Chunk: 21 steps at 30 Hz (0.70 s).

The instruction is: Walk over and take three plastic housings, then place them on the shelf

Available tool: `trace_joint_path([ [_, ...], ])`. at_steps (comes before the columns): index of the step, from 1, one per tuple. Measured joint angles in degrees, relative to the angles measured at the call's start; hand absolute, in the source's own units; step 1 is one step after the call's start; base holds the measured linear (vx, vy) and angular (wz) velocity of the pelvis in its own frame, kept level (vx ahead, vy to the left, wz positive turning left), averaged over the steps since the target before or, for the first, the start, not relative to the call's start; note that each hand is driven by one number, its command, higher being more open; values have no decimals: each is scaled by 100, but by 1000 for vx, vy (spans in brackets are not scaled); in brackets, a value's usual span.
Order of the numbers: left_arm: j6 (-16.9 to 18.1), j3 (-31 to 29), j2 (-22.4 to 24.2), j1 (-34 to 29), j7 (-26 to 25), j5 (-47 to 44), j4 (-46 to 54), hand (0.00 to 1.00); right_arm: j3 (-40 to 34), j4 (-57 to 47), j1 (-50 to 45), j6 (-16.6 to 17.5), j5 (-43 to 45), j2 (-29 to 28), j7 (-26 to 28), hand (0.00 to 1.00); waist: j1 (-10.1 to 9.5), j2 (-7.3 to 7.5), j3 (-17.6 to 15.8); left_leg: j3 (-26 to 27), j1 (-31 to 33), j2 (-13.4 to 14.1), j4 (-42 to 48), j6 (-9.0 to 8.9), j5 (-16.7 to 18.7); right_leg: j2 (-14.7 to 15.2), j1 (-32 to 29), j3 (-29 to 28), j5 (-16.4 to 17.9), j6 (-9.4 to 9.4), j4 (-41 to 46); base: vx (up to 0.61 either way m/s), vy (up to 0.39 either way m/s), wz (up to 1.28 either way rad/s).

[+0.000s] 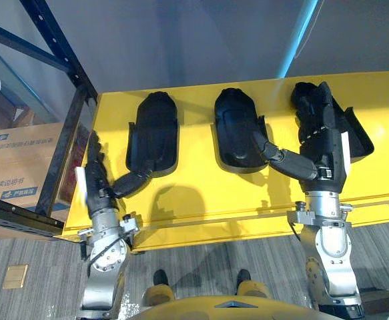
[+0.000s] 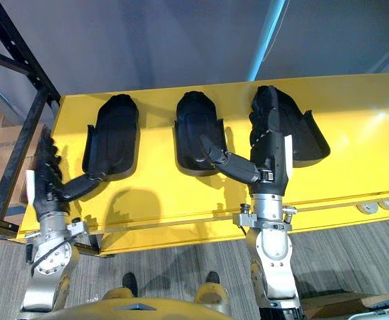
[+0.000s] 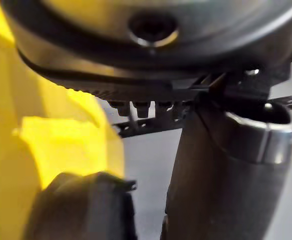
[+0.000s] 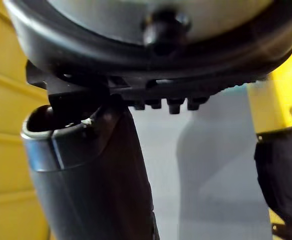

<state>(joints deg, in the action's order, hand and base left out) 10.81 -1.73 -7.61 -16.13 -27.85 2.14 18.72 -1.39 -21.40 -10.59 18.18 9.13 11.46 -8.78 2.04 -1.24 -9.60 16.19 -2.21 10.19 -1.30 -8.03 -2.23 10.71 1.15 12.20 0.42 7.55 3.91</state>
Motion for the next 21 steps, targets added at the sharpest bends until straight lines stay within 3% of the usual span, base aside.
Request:
trace_joint_path([
  [4,671,-218,-5,44,-29,68,726,100,-596,-137,-105,-52,-201,-47,-290,100,-12,12,7,70,-126,-19,-163,-9,-87,-3,13,-31,-6,0,-7,17,5,-6],
  [7,1148,-240,-10,58,316,39,1171,100,-1173,-209,-336,-71,-200,-53,-475,100,65,14,54,162,-302,-42,-298,-10,-100,-5,97,-127,-6,1,-33,17,14,-14],
  [10,1454,-200,-60,109,1012,-457,1281,100,-1665,-209,-574,-145,-194,-92,-600,100,251,18,230,258,-339,-56,-348,-12,-98,-7,94,-197,-24,28,-106,14,13,-12],
  [13,1501,-63,-146,209,1800,-1257,1279,100,-2002,-203,-692,-225,-196,-110,-706,100,314,0,285,482,-440,-24,-352,-40,-68,-59,31,-412,-44,49,-109,-8,3,-33],
  [21,1497,153,-332,503,2051,-1385,1107,100,-2493,-22,-945,-235,17,-256,-677,100,636,-132,432,995,-637,74,-352,-122,-5,-221,-124,-883,-130,23,-133,-1,-8,-34],
])
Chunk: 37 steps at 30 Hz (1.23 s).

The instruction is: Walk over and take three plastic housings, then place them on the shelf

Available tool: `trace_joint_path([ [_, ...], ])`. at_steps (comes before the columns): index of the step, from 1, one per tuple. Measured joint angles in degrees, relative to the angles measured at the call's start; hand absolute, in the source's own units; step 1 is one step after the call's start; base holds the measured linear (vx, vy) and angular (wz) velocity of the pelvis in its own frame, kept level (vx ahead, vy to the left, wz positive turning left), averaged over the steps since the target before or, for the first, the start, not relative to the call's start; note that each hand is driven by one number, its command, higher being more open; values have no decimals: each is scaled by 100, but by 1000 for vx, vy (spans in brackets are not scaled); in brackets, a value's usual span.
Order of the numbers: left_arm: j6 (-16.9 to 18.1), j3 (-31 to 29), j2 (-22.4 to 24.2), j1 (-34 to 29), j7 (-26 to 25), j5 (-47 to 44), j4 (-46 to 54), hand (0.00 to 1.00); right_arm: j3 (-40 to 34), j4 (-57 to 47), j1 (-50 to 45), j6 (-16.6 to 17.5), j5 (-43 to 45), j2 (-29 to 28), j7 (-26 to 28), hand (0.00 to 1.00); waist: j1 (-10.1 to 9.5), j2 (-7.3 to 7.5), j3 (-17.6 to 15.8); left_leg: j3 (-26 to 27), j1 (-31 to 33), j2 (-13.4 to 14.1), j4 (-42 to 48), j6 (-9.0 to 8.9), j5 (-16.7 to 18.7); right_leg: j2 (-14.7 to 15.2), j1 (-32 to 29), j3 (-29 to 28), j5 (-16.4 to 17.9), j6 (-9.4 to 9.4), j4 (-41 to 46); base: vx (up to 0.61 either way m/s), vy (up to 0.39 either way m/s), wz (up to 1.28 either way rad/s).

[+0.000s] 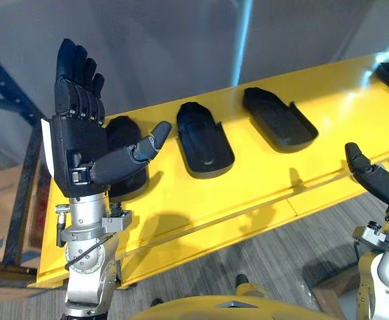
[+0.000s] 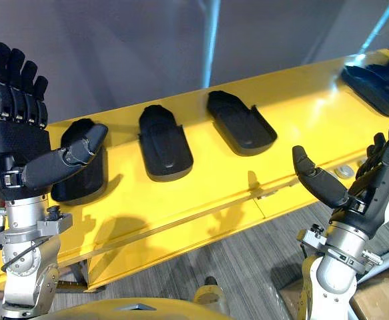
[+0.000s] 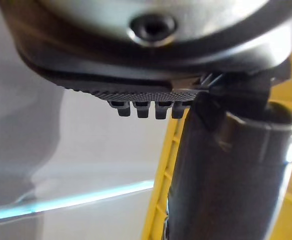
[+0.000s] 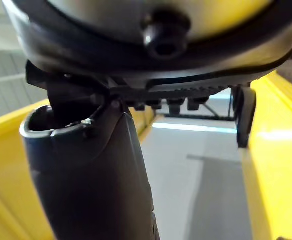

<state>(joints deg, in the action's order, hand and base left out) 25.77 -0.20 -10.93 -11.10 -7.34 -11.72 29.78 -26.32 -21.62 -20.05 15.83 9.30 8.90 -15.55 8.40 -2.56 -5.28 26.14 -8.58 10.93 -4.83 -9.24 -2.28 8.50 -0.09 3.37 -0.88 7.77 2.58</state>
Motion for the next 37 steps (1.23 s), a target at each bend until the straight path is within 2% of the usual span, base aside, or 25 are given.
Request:
trace_joint_path([
  [4,-17,15,-52,127,313,-480,-145,100,-169,625,-21,-11,50,-246,-37,100,119,-8,18,143,-7,22,0,-12,9,-51,-32,-135,-101,11,-132,-10,-9,-21],
  [7,-333,394,-143,296,1044,-1036,-494,100,-216,1302,-66,-38,72,-258,-106,100,129,-49,44,251,-7,24,-2,-18,13,-70,-80,-234,-155,19,-178,-4,-8,-16],
  [9,-957,1101,-420,408,1987,-1482,-855,100,-230,1700,-101,-45,296,-260,-114,100,138,-92,72,298,-34,24,-4,-27,20,-71,-81,-254,-166,34,-178,9,-6,-9],
  [10,-1106,1317,-523,445,2196,-1519,-964,100,-227,1801,-87,-45,299,-260,-111,100,138,-96,73,330,-53,25,-5,-31,24,-75,-81,-283,-168,36,-178,7,-3,-21],
  [11,-1418,1807,-682,498,2598,-1541,-1189,100,-218,2020,-30,-43,345,-260,-68,100,149,-106,79,419,-101,31,-12,-52,45,-89,-80,-358,-173,45,-178,0,-2,-22],
  [12,-1567,2050,-737,520,2769,-1552,-1296,100,-214,2129,4,-41,367,-260,-43,100,168,-111,84,448,-118,34,-20,-57,57,-93,-78,-374,-175,47,-178,0,-2,-26],
  [13,-1873,2584,-802,617,3055,-1578,-1594,100,-201,2376,63,-40,492,-260,14,100,229,-108,84,503,-157,37,-21,-60,93,-93,-72,-393,-176,51,-178,2,-3,-16],
  [15,-2221,3166,-796,752,3272,-1673,-1989,100,-113,2703,75,-35,544,-259,55,100,301,-109,89,564,-197,66,-21,-83,137,-98,-69,-440,-176,54,-177,8,-11,-16],
  [16,-2375,3445,-793,849,3309,-1701,-2179,100,-53,2915,58,-36,563,-259,95,100,314,-124,99,600,-209,68,-21,-93,155,-99,-72,-457,-177,57,-177,8,-13,-12],
  [22,-2563,3963,-707,965,3275,-1703,-2639,100,313,3629,81,-47,820,-248,361,100,267,-108,153,861,-206,106,-27,-63,150,-47,-66,-390,-173,65,-167,-1,-11,7],
  [25,-2666,4196,-663,975,3331,-1740,-2911,100,572,4174,230,-56,943,-244,533,100,227,-6,228,842,-204,57,-30,-28,83,35,-30,-348,-172,66,-168,-3,3,12],
  [27,-2865,4382,-576,1039,3369,-1687,-3295,100,718,4597,304,-115,987,-247,670,100,184,79,324,777,-204,18,-32,-26,72,68,22,-305,-172,66,-170,-7,2,14],
  [30,-3066,4448,-480,1053,3303,-1535,-3802,100,850,5043,370,-210,1033,-247,792,100,130,151,411,682,-179,-19,-35,-2,55,133,55,-220,-170,66,-170,-16,-3,16],
  [33,-3246,4425,-471,1052,3028,-1399,-4456,100,955,5637,558,-380,1176,-248,898,100,134,190,399,552,-188,-104,-35,33,14,181,122,-106,-143,81,-166,-36,-8,17],
  [37,-3261,4132,-474,1048,2842,-336,-5747,100,1165,6392,742,-564,1194,-263,1032,100,113,209,386,376,-112,-149,-35,65,-37,240,134,43,-75,85,-163,-43,-15,15],
])
